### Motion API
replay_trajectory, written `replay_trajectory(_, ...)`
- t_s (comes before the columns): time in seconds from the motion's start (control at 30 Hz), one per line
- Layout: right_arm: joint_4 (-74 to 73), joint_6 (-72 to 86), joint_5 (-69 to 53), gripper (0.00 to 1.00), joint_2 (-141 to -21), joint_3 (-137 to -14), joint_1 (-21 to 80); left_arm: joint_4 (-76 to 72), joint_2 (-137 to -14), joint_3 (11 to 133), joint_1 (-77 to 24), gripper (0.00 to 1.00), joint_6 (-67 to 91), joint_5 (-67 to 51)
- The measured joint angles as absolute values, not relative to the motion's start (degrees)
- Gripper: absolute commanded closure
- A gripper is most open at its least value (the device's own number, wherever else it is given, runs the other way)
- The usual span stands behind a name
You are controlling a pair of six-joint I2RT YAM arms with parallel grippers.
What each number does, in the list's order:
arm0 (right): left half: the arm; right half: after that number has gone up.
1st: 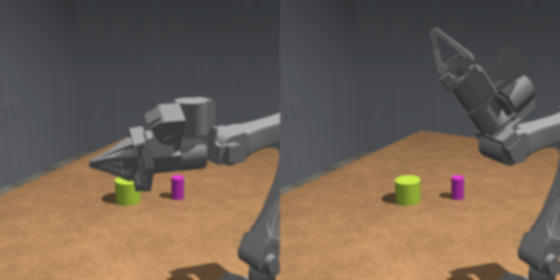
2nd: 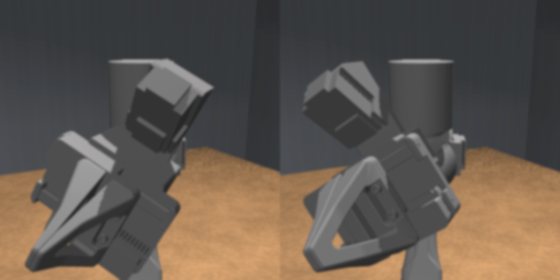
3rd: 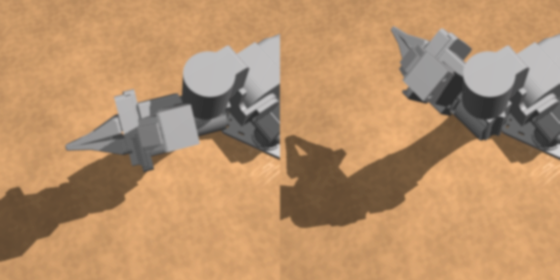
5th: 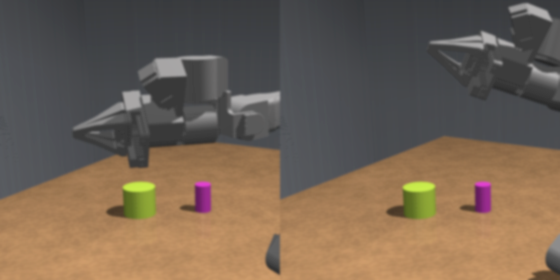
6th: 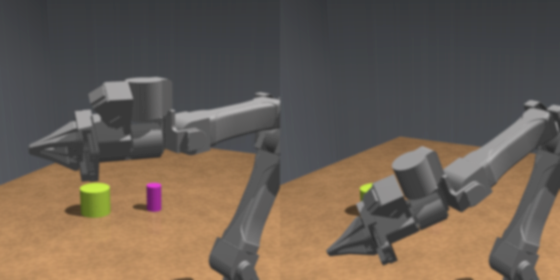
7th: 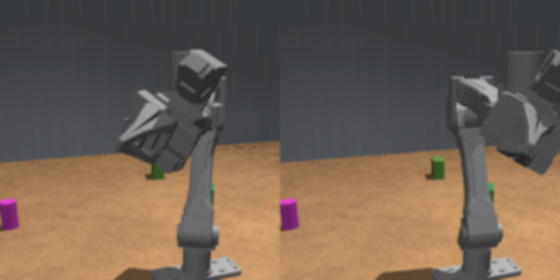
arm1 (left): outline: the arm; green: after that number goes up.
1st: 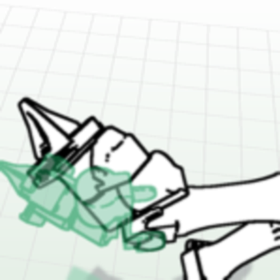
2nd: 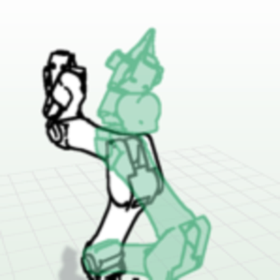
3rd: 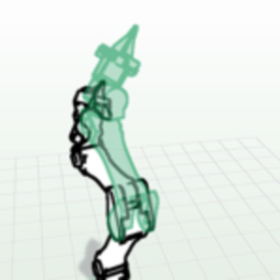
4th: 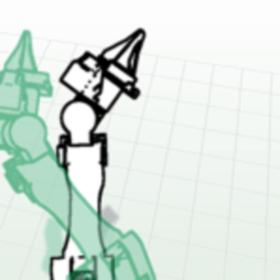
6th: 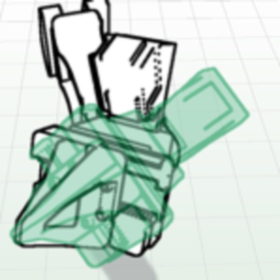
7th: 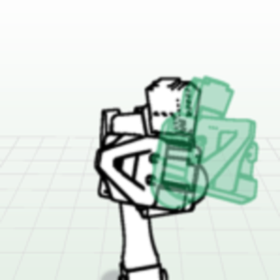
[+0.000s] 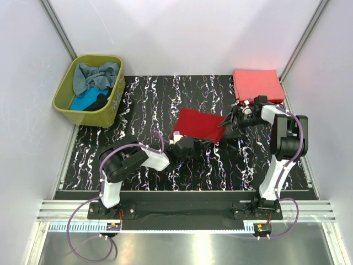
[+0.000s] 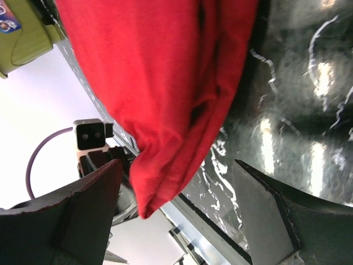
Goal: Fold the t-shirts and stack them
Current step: Neatly place the folded tshirt to the corner
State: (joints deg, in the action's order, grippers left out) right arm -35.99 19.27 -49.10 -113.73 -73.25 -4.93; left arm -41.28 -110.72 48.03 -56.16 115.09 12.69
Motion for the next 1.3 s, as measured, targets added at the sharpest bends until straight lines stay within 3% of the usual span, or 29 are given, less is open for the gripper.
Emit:
replay_trajectory(0.4,-25.5,27.2,-50.7,0.16,-118.5,-72.2,-2.7,-40.9,-110.7,48.4,-55.8,1.00,115.1,11.6)
replay_trajectory(0.67,-20.1,31.7,-50.5,0.25,-120.7,-74.0,-2.4,-40.3,-110.0,48.5,-55.4,0.97,115.1,10.8)
replay_trajectory(0.73,-18.8,32.0,-50.0,0.34,-121.3,-74.5,-2.3,-40.3,-109.9,48.6,-55.4,0.97,115.1,10.5)
replay_trajectory(0.77,-18.2,31.9,-49.6,0.46,-121.6,-74.8,-2.3,-40.2,-109.9,48.6,-55.4,0.94,115.1,10.3)
replay_trajectory(0.8,-17.6,31.7,-49.1,0.50,-122.0,-75.0,-2.2,-40.2,-109.9,48.6,-55.4,0.92,115.1,10.2)
replay_trajectory(0.9,-16.7,31.4,-49.1,0.67,-123.7,-75.7,-2.1,-40.2,-109.9,48.6,-55.4,0.74,114.8,9.5)
replay_trajectory(1.0,-16.8,30.1,-47.3,0.87,-123.8,-75.7,-2.0,-40.7,-109.9,48.6,-55.4,0.62,114.9,7.9)
replay_trajectory(1.03,-16.8,29.4,-46.8,1.00,-123.8,-75.8,-2.0,-40.9,-109.9,48.6,-55.4,0.60,114.7,7.1)
replay_trajectory(1.1,-18.6,27.8,-45.7,1.00,-123.6,-76.1,-1.9,-41.8,-109.5,48.0,-55.4,0.55,114.2,4.6)
replay_trajectory(1.3,-29.3,20.2,-39.6,1.00,-121.4,-80.2,-1.9,-38.7,-102.4,43.2,-54.3,0.54,101.8,-5.9)
